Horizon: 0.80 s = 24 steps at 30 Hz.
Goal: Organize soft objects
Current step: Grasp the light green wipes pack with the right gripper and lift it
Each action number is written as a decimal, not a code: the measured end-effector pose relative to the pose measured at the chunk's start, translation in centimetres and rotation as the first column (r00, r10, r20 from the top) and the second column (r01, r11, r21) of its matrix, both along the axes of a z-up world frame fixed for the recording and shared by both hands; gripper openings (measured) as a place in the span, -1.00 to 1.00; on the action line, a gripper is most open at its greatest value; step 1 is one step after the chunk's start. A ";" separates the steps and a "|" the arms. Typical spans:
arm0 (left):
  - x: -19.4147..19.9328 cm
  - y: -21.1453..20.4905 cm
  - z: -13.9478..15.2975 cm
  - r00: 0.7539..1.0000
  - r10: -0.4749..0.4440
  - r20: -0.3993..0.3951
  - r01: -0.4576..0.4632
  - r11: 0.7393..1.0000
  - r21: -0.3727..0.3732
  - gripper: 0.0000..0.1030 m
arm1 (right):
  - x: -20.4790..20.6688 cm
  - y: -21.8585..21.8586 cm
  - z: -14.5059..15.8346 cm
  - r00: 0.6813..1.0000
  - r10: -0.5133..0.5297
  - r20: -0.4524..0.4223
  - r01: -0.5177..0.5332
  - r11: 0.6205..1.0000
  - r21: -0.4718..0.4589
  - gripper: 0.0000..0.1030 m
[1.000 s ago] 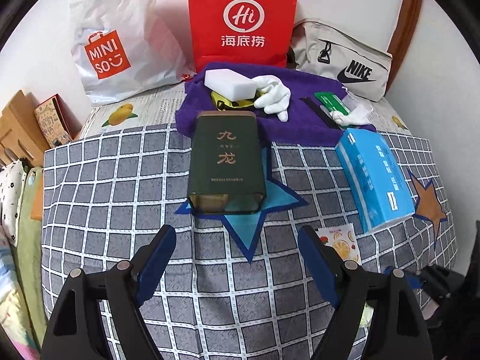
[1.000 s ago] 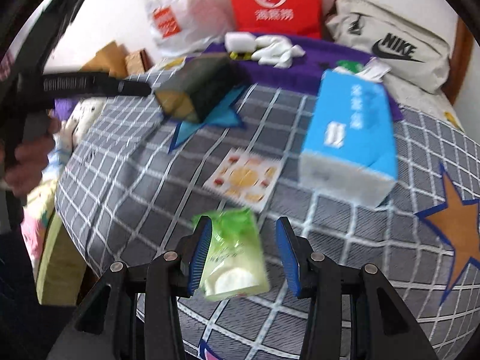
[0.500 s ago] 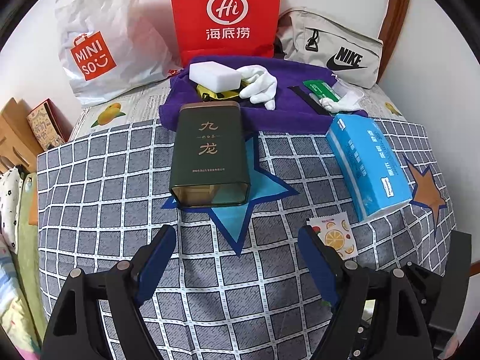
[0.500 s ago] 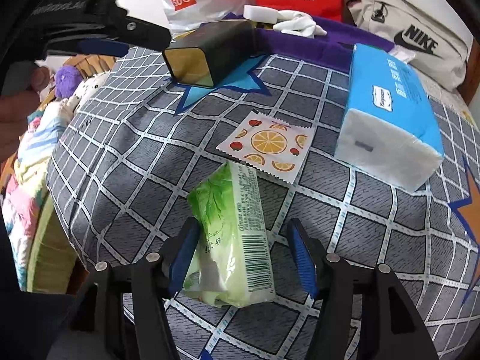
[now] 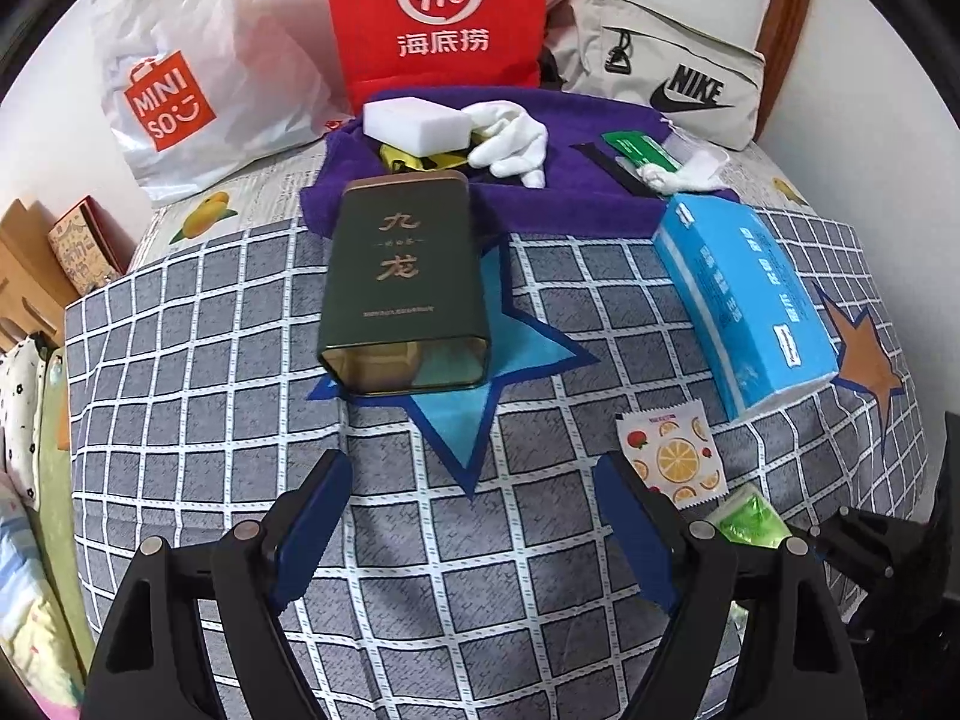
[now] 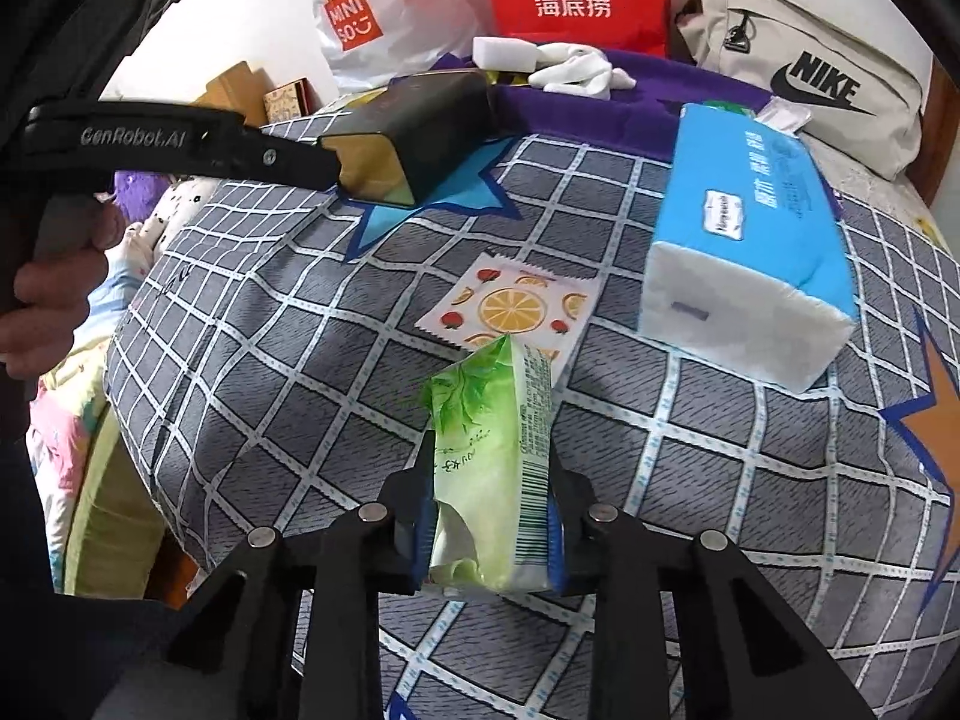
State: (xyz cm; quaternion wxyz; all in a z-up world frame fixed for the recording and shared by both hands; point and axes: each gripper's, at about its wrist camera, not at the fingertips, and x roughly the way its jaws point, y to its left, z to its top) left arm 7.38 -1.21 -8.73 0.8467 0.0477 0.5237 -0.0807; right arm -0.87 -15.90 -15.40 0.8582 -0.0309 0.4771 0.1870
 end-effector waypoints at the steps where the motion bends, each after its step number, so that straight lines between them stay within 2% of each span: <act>1: -0.1 -0.3 -0.1 1.000 -0.010 -0.003 0.010 1.000 -0.002 0.60 | 0.1 -0.2 0.1 1.000 -0.007 -0.001 0.007 1.000 0.001 -0.47; 7: -0.5 -1.5 -0.8 0.998 -0.055 -0.026 0.054 0.998 -0.032 0.60 | -0.6 -1.7 1.4 0.998 -0.051 0.025 0.051 0.999 -0.004 -0.47; 13: -0.8 -3.4 -1.8 0.996 -0.076 -0.056 0.071 0.993 -0.096 0.60 | -0.6 -3.8 2.6 0.993 -0.112 0.029 0.112 0.994 0.000 -0.47; 17: -0.8 -5.0 -2.5 0.993 -0.095 -0.066 0.089 0.992 -0.089 0.60 | -0.5 -5.7 3.3 0.987 -0.154 0.046 0.155 0.988 -0.017 -0.47; 24: -0.4 -6.9 -3.5 0.993 -0.094 -0.075 0.087 0.991 -0.100 0.60 | -0.9 -10.2 4.2 0.963 -0.264 0.060 0.264 0.964 0.005 -0.47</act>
